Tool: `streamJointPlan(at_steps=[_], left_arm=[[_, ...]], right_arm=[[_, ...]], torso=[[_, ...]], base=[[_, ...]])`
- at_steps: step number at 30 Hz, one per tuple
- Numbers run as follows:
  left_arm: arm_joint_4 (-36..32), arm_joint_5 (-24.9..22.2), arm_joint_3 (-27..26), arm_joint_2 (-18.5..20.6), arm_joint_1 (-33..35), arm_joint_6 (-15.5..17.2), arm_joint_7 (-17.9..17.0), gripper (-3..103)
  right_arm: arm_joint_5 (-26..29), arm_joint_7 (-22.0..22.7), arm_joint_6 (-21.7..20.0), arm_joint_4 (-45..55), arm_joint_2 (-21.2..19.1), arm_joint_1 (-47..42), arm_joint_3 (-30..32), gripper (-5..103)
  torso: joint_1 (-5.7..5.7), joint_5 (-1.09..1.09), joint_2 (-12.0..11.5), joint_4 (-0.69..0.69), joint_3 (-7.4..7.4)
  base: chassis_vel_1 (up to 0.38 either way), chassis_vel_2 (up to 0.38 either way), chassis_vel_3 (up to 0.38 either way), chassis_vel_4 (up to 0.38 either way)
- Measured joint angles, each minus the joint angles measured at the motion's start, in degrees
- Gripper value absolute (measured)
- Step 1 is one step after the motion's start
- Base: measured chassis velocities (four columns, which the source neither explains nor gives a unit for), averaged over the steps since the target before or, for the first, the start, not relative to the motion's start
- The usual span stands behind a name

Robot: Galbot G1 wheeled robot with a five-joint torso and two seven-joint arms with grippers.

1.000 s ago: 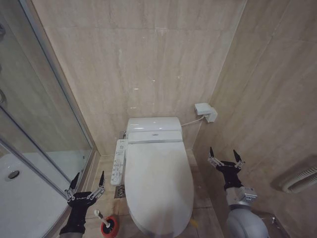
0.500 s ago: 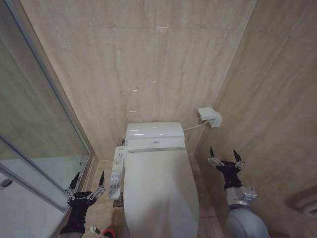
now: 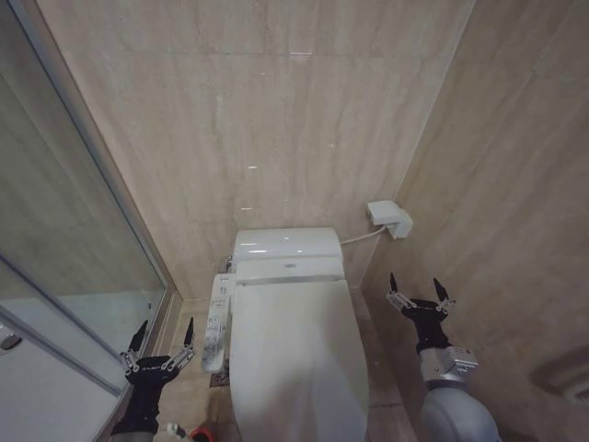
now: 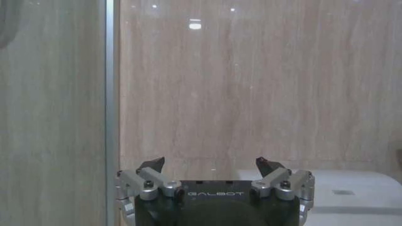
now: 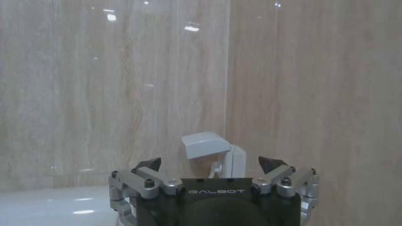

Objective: Open the toilet lid, clean the toilet bowl with a toilet brush, close the toilet lid, and flush.

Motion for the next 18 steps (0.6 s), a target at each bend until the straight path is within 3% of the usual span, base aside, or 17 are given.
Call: streamJointPlan(at_steps=[18], left_arm=[[0.0, 0.0, 0.0, 0.0, 0.0, 0.0, 0.0, 98]], right_arm=[[0.0, 0.0, 0.0, 0.0, 0.0, 0.0, 0.0, 100]], torso=[[-0.03, 0.02, 0.0, 0.01, -0.01]], base=[[-0.017, 0.018, 0.018, -0.016]])
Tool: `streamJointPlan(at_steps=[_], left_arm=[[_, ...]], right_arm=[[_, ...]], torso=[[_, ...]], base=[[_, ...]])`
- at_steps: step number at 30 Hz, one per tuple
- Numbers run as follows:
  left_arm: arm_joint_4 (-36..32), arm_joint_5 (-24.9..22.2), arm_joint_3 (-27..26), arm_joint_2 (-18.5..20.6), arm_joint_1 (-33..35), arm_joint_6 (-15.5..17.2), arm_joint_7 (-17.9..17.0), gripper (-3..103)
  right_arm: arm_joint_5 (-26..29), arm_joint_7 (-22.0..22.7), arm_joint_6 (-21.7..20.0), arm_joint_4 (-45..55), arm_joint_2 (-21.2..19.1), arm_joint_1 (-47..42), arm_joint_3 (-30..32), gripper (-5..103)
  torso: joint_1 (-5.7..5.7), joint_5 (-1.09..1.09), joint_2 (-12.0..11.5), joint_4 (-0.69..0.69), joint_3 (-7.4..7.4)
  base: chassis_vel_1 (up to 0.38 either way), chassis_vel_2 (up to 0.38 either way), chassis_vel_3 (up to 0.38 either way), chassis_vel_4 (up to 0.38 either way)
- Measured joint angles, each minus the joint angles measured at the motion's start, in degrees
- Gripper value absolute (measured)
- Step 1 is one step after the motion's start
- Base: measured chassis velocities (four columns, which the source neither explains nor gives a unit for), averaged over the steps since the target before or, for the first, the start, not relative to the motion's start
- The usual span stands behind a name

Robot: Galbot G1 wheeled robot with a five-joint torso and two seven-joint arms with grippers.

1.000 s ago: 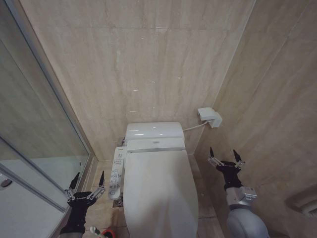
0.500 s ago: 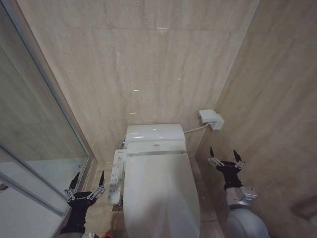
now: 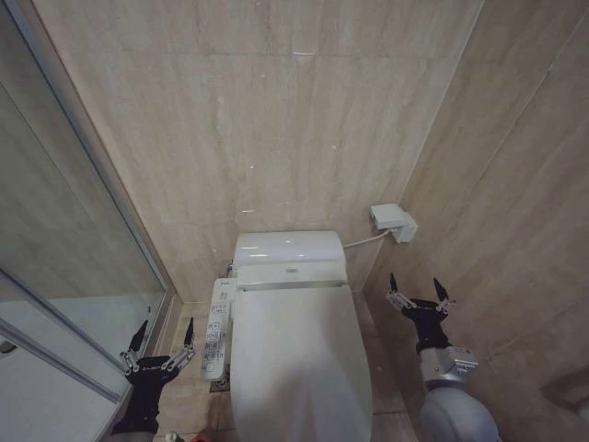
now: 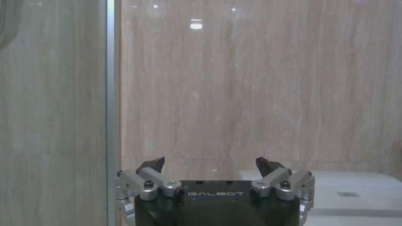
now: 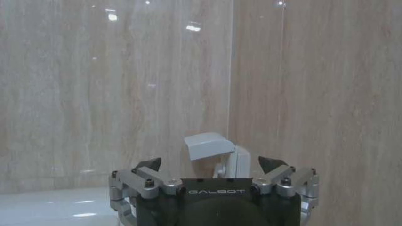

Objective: Open the toilet lid, clean the toilet bowl with a toilet brush, close the toilet lid, and flush.

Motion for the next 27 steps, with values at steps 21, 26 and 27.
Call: streamJointPlan(at_steps=[21, 26, 27], left_arm=[[0.0, 0.0, 0.0, 0.0, 0.0, 0.0, 0.0, 98], [0.0, 0.0, 0.0, 0.0, 0.0, 0.0, 0.0, 98], [0.0, 0.0, 0.0, 0.0, 0.0, 0.0, 0.0, 98]], right_arm=[[0.0, 0.0, 0.0, 0.0, 0.0, 0.0, 0.0, 100], [0.0, 0.0, 0.0, 0.0, 0.0, 0.0, 0.0, 100], [0.0, 0.0, 0.0, 0.0, 0.0, 0.0, 0.0, 100]], torso=[[0.02, 0.00, 0.0, 0.00, 0.00], [0.02, 0.00, 0.0, 0.00, 0.00], [0.02, 0.00, 0.0, 0.00, 0.00]], base=[[0.000, 0.000, 0.000, 0.000], [0.000, 0.000, 0.000, 0.000], [0.000, 0.000, 0.000, 0.000]])
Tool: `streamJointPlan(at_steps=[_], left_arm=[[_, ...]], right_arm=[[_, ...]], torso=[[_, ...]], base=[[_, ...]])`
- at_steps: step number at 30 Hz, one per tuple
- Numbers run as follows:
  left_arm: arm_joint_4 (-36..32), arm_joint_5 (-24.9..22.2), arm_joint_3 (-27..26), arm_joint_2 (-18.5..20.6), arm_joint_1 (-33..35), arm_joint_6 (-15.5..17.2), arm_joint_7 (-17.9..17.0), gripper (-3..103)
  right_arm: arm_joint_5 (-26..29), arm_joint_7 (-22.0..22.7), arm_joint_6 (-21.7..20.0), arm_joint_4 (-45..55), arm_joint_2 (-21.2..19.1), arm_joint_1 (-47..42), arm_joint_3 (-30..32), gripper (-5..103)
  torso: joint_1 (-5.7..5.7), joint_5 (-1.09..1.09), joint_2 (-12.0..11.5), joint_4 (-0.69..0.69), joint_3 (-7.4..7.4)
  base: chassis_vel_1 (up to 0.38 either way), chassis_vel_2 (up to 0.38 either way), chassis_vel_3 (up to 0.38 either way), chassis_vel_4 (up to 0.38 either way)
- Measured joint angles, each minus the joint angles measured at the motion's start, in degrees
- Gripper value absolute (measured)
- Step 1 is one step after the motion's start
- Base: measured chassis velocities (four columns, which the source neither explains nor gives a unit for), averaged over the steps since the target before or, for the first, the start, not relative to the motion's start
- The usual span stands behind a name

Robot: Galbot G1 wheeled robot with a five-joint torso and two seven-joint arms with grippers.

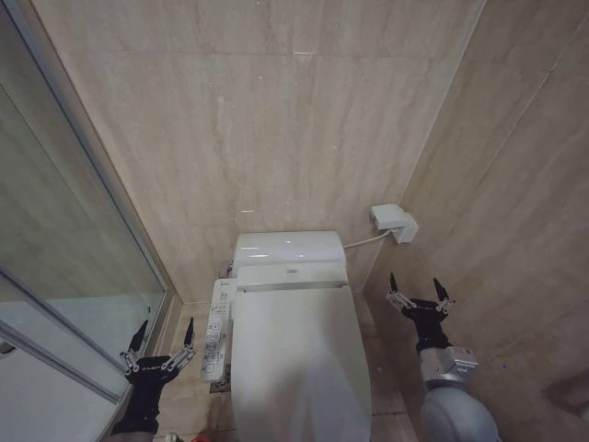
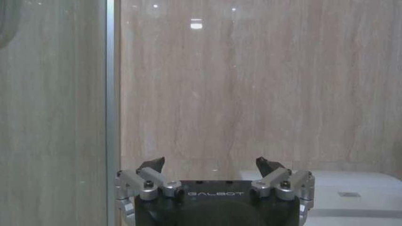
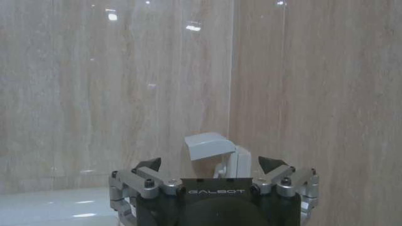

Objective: Open the toilet lid, clean the toilet bowl with a toilet brush, close the toilet lid, and flush.

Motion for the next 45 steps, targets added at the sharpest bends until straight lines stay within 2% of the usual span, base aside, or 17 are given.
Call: streamJointPlan(at_steps=[7, 10, 11, 13, 14, 15, 17, 18, 22, 23, 27, 28, 30, 37, 41, 44, 45], left_arm=[[-0.1, -0.1, -0.1, 0.1, -0.6, 0.9, 0.1, 95], [-0.9, -1.1, -0.6, 0.6, -4.0, 5.6, 0.7, 95], [-0.9, -1.1, -0.6, 0.6, -4.0, 5.6, 0.7, 95], [-1.7, -2.1, -1.2, 1.1, -7.2, 10.2, 1.2, 95], [-1.8, -2.4, -1.3, 1.2, -8.0, 11.3, 1.4, 100], [-1.8, -2.4, -1.3, 1.2, -8.0, 11.3, 1.4, 100], [-2.8, -3.5, -2.0, 1.8, -11.8, 16.6, 2.0, 100], [-2.8, -3.5, -2.0, 1.8, -11.8, 16.6, 2.0, 100], [-4.1, -5.2, -2.8, 2.6, -17.3, 24.5, 3.0, 100], [-4.1, -5.2, -2.8, 2.6, -17.3, 24.5, 3.0, 100], [-5.4, -6.8, -3.7, 3.4, -22.7, 32.1, 4.0, 100], [-5.4, -6.8, -3.7, 3.4, -22.7, 32.1, 4.0, 100], [-5.9, -7.4, -4.1, 3.7, -24.7, 34.8, 4.3, 100], [-6.0, -7.6, -4.2, 3.8, -25.0, 35.4, 4.4, 100], [-5.7, -7.9, -4.2, 3.7, -24.9, 34.1, 4.4, 100], [-2.9, -8.8, -3.8, 3.1, -23.2, 26.9, 4.4, 100], [-2.9, -8.8, -3.8, 3.1, -23.2, 26.9, 4.4, 100]], right_arm=[[0.0, 0.0, 0.0, 0.0, 0.0, 0.0, 0.0, 100], [0.0, 0.0, 0.0, 0.0, 0.0, 0.0, 0.0, 100], [0.0, 0.0, 0.0, 0.0, 0.0, 0.0, 0.0, 100], [0.0, 0.0, 0.0, 0.0, 0.0, 0.0, 0.0, 100], [0.0, 0.0, 0.0, 0.0, 0.0, 0.0, 0.0, 100], [0.0, 0.0, 0.0, 0.0, 0.0, 0.0, 0.0, 100], [0.0, 0.0, 0.0, 0.0, 0.0, 0.0, 0.0, 100], [0.0, 0.0, 0.0, 0.0, 0.0, 0.0, 0.0, 100], [0.0, 0.0, 0.0, 0.0, 0.0, 0.0, 0.0, 100], [0.0, 0.0, 0.0, 0.0, 0.0, 0.0, 0.0, 100], [0.0, 0.0, 0.0, 0.0, 0.0, 0.0, 0.0, 100], [0.0, 0.0, 0.0, 0.0, 0.0, 0.0, 0.0, 100], [0.0, 0.0, 0.0, 0.0, 0.0, 0.0, 0.0, 100], [0.0, 0.0, 0.0, 0.0, 0.0, 0.0, 0.0, 100], [0.0, 0.0, 0.0, 0.0, 0.0, 0.0, 0.0, 100], [0.0, 0.0, 0.0, 0.0, 0.0, 0.0, 0.0, 100], [0.0, 0.0, 0.0, 0.0, 0.0, 0.0, 0.0, 100]], torso=[[0.00, 0.00, 0.0, 0.01, 0.00], [0.00, 0.00, 0.0, 0.00, 0.00], [0.00, 0.00, 0.0, 0.00, 0.00], [0.00, 0.00, 0.0, 0.00, 0.00], [0.00, 0.00, 0.0, 0.00, 0.00], [0.00, 0.00, 0.0, 0.00, 0.00], [0.00, 0.00, 0.0, 0.00, 0.00], [0.00, 0.00, 0.0, 0.00, 0.00], [0.00, 0.00, 0.0, 0.00, 0.00], [0.00, 0.00, 0.0, 0.00, 0.00], [0.00, 0.00, 0.0, 0.00, 0.01], [0.00, 0.00, 0.0, 0.00, 0.01], [0.00, 0.00, 0.0, -0.02, 0.01], [0.00, 0.00, 0.0, 0.01, 0.01], [0.00, 0.01, 0.0, 0.00, 0.00], [0.00, 0.00, 0.0, 0.00, 0.00], [0.00, 0.00, 0.0, 0.00, 0.00]], base=[[0.000, 0.000, 0.000, 0.000], [0.000, 0.000, 0.000, 0.000], [0.000, 0.000, 0.000, 0.000], [0.000, 0.000, 0.000, 0.000], [0.000, 0.000, 0.000, 0.000], [0.000, 0.000, 0.000, 0.000], [0.000, 0.000, 0.000, 0.000], [0.000, 0.000, 0.000, 0.000], [0.000, 0.000, 0.000, 0.000], [0.000, 0.000, 0.000, 0.000], [0.000, 0.000, 0.000, 0.000], [0.000, 0.000, 0.000, 0.000], [0.000, 0.000, 0.000, 0.000], [0.000, 0.000, 0.000, 0.000], [0.000, 0.000, 0.000, 0.000], [0.000, 0.000, 0.000, 0.000], [0.000, 0.000, 0.000, 0.000]])
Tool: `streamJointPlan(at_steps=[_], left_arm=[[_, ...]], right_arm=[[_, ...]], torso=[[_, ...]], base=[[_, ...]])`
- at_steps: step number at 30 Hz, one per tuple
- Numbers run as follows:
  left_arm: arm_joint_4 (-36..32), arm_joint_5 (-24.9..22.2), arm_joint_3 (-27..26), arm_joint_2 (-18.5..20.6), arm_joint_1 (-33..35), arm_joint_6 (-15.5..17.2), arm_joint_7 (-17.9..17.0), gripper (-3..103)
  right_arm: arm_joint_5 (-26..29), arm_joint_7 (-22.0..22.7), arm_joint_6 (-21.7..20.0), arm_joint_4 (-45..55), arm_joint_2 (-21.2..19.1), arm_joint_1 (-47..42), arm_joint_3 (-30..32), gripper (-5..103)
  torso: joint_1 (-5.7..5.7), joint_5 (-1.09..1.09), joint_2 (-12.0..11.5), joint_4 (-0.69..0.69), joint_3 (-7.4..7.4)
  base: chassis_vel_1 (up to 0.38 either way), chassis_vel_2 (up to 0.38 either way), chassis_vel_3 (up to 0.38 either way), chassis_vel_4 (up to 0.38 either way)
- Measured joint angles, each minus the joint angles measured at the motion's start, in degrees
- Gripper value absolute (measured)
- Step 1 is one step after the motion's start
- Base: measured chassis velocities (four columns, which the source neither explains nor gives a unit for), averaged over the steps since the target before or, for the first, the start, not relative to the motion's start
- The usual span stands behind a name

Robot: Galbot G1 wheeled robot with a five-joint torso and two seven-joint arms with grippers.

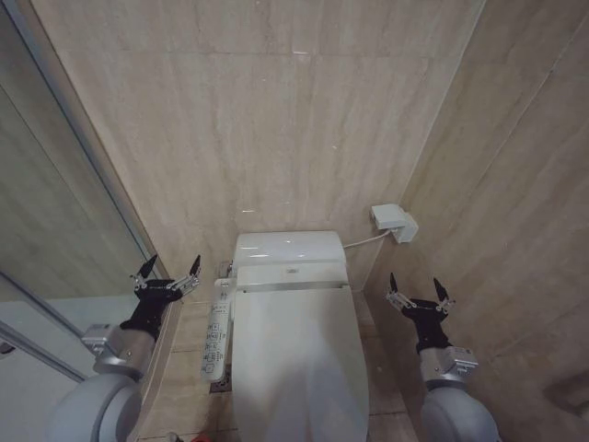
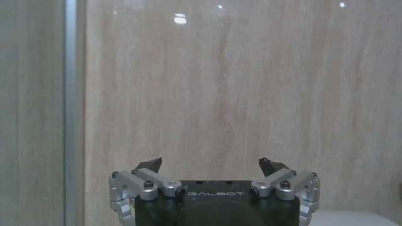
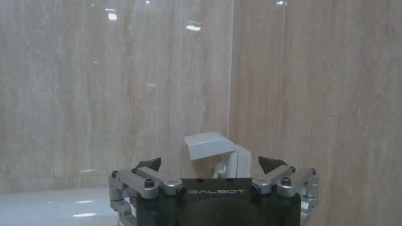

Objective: Open the toilet lid, clean the toilet bowl with a toilet brush, close the toilet lid, and flush.

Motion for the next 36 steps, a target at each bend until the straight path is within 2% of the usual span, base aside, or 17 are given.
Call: streamJointPlan(at_steps=[1, 3, 10, 13, 14, 15, 16, 17, 22, 28, 31, 36], left_arm=[[1.1, -0.3, 0.1, -0.2, 0.7, -2.8, 0.0, 100], [1.7, -0.6, 0.2, -0.4, 1.1, -4.5, 0.0, 100], [1.9, -0.6, 0.3, -0.4, 1.2, -5.0, -0.1, 100], [7.2, -0.7, 0.3, -0.6, 0.4, -8.4, -0.6, 100], [7.2, -0.7, 0.3, -0.6, 0.4, -8.4, -0.6, 100], [7.3, -0.7, 0.2, -0.5, 0.4, -9.0, -0.8, 100], [6.7, -0.7, 0.1, -0.4, 0.4, -9.1, -1.0, 100], [5.5, -0.7, -0.1, -0.3, 0.4, -9.0, -1.2, 100], [2.8, -0.7, -0.2, -0.2, 0.8, -7.8, -1.5, 100], [7.9, -0.6, -0.2, 0.0, 0.4, -9.6, -1.1, 100], [11.1, -0.6, -0.5, 0.6, -0.1, -12.2, -0.2, 100], [11.5, -0.1, -0.5, 0.8, 0.0, -12.3, 0.0, 100]], right_arm=[[0.0, 0.0, 0.0, 0.0, 0.0, 0.0, 0.0, 100], [0.0, 0.0, 0.0, 0.0, 0.0, 0.0, 0.0, 100], [0.0, 0.0, 0.0, 0.0, 0.0, 0.0, 0.0, 100], [0.0, 0.0, 0.0, 0.0, 0.0, 0.0, 0.0, 100], [0.0, 0.0, 0.0, 0.0, 0.0, 0.0, 0.0, 100], [0.0, 0.0, 0.0, 0.0, 0.0, 0.0, 0.0, 100], [0.0, 0.0, 0.0, 0.0, 0.0, 0.0, 0.0, 100], [0.0, 0.0, 0.0, 0.0, 0.0, 0.0, 0.0, 100], [0.0, 0.0, 0.0, 0.0, 0.0, 0.0, 0.0, 100], [0.0, 0.0, 0.0, 0.0, 0.0, 0.0, 0.0, 100], [0.0, 0.0, 0.0, 0.0, 0.0, 0.0, 0.0, 100], [0.0, 0.0, 0.0, 0.0, 0.0, 0.0, 0.0, 100]], torso=[[0.00, 0.00, 0.0, 0.01, 0.00], [0.00, 0.00, 0.0, 0.00, 0.00], [0.00, 0.00, 0.0, 0.00, 0.00], [-0.01, -0.01, 0.0, -0.01, -0.01], [-0.01, -0.01, 0.0, -0.01, -0.01], [0.01, -0.11, 0.0, 0.00, 0.01], [0.00, -0.03, 0.0, -0.02, 0.00], [-0.01, 0.04, 0.0, 0.02, -0.01], [-0.01, 0.04, 0.0, 0.00, -0.01], [-0.01, 0.00, 0.0, 0.00, 0.00], [0.00, -0.01, 0.0, 0.00, 0.00], [-0.01, 0.00, 0.0, 0.00, 0.00]], base=[[0.000, 0.000, 0.000, 0.000], [0.000, 0.000, 0.000, 0.000], [0.000, 0.000, 0.000, 0.000], [0.000, 0.000, 0.000, 0.000], [0.000, 0.000, 0.000, 0.000], [0.000, 0.000, 0.000, 0.000], [0.000, 0.000, 0.000, 0.000], [0.000, 0.000, 0.000, 0.000], [0.000, 0.000, 0.000, 0.000], [0.000, 0.000, 0.000, 0.000], [0.000, 0.000, 0.000, 0.000], [0.000, 0.000, 0.000, 0.000]])
